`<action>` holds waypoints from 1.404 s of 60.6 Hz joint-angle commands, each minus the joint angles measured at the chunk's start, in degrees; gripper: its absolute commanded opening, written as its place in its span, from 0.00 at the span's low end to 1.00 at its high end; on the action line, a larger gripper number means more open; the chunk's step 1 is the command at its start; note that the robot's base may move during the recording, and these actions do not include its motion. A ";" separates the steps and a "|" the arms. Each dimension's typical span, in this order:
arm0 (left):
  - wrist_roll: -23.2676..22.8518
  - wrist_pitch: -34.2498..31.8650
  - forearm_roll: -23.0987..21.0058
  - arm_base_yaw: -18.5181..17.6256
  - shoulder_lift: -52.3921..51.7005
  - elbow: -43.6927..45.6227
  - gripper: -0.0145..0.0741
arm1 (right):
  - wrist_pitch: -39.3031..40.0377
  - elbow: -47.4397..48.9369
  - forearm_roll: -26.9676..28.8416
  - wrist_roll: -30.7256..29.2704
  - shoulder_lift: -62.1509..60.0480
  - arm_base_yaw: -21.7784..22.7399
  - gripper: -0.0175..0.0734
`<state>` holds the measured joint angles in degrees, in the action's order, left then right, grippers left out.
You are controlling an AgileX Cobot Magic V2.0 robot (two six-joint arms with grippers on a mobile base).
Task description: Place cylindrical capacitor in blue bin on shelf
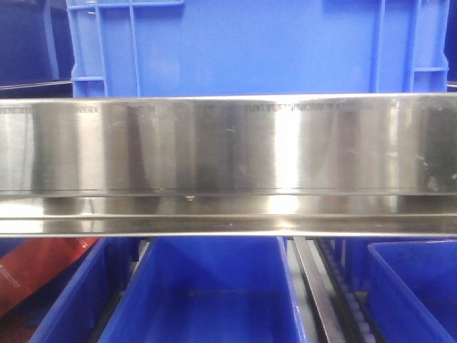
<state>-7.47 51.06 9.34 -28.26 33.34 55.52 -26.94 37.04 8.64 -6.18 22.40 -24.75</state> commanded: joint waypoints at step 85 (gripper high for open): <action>1.82 -29.70 -9.34 16.85 -28.36 -39.50 0.04 | 1.74 -0.18 -0.55 -0.34 -0.34 0.03 0.01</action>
<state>-6.04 28.42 -3.37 -11.65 7.49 21.15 -26.59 36.95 8.64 -6.18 22.31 -24.75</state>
